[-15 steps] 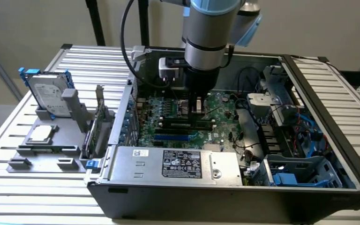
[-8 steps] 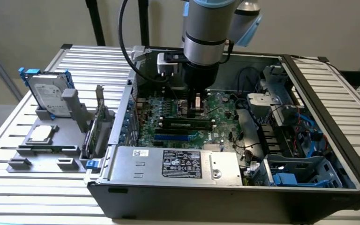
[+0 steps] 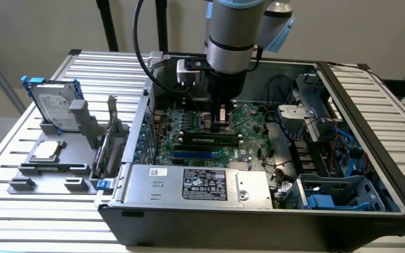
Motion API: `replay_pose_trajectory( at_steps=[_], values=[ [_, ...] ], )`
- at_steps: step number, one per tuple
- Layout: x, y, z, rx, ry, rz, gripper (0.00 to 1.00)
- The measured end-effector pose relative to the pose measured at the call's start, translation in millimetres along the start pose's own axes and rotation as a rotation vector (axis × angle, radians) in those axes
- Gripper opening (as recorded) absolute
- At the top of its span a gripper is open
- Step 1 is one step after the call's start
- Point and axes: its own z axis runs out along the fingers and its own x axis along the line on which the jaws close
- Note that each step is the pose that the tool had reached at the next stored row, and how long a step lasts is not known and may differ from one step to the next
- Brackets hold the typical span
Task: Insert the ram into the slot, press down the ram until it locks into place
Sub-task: 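Press down the ram until it locks into place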
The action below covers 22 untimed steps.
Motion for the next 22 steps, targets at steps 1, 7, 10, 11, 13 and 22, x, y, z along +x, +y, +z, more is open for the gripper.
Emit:
replay_pose_trajectory(
  at_steps=[1,7,10,11,13,22],
  values=[
    [0.0,0.0,0.0,0.0,0.0,0.0,0.11],
    [0.0,0.0,0.3,0.0,0.0,0.0,0.11],
    [-0.5,0.0,2.4,0.0,-0.0001,0.0,0.11],
    [-0.8,0.0,3.3,-0.0001,0.0,0.0,0.11],
    [-1.6,-0.2,5.7,0.0,-0.0001,0.0,0.11],
    [-4.0,-0.3,14.5,-0.0001,0.0002,0.004,0.11]
  ],
)
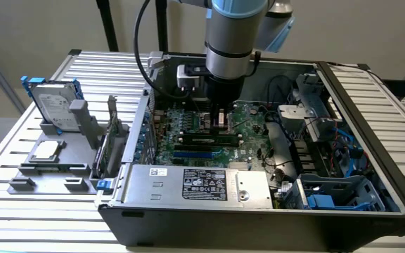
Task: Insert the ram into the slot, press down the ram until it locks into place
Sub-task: 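Press down the ram until it locks into place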
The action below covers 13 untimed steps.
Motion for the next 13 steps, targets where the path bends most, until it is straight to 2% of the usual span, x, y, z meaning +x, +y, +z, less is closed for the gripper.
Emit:
replay_pose_trajectory(
  at_steps=[13],
  values=[
    [0.0,0.3,5.6,0.0,0.0038,0.013,0.11]
  ],
)
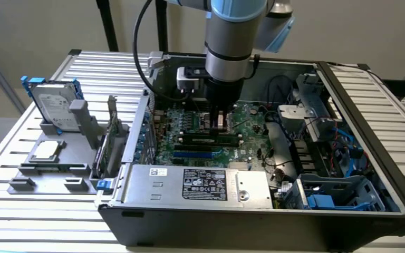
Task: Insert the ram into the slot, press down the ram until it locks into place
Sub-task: 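Press down the ram until it locks into place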
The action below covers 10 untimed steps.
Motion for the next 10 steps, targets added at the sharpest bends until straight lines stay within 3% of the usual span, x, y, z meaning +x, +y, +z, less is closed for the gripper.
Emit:
replay_pose_trajectory(
  at_steps=[10],
  values=[
    [0.0,0.2,3.7,0.0,0.0011,0.003,0.11]
  ],
)
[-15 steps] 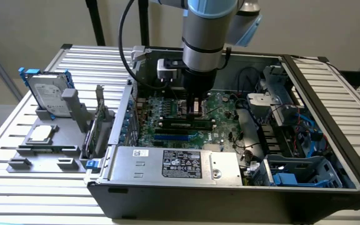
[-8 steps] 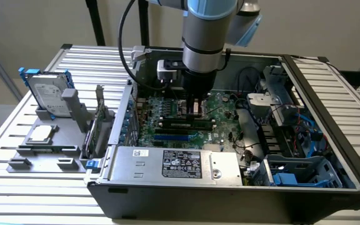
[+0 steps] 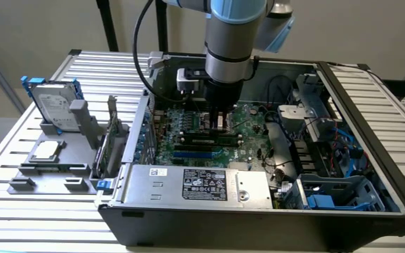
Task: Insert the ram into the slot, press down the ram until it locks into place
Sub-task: 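Press down the ram until it locks into place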
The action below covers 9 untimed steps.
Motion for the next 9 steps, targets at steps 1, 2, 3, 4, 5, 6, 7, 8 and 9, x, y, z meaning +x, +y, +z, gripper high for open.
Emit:
replay_pose_trajectory(
  at_steps=[1,2,3,4,5,6,7,8,9],
  values=[
    [0.0,0.0,0.1,0.0001,-0.0001,0.0,0.11],
    [0.0,0.0,0.1,0.0001,-0.0004,0.0,0.11],
    [-0.1,0.0,-0.4,0.0004,-0.001,0.0,0.11],
    [-0.3,0.0,-1.5,0.0007,-0.0023,0.0,0.11],
    [-0.3,0.1,-3.5,-0.0001,-0.0018,0.0,0.11],
    [-0.1,0.2,-6.2,-0.0016,-0.0005,0.0,0.11],
    [-0.1,0.2,-8.7,-0.0024,-0.0005,0.0,0.11],
    [-0.1,0.2,-11.2,-0.0032,-0.0006,0.0,0.11],
    [-0.1,0.2,-13.6,-0.0042,-0.0005,0.0,0.11]
  ],
)
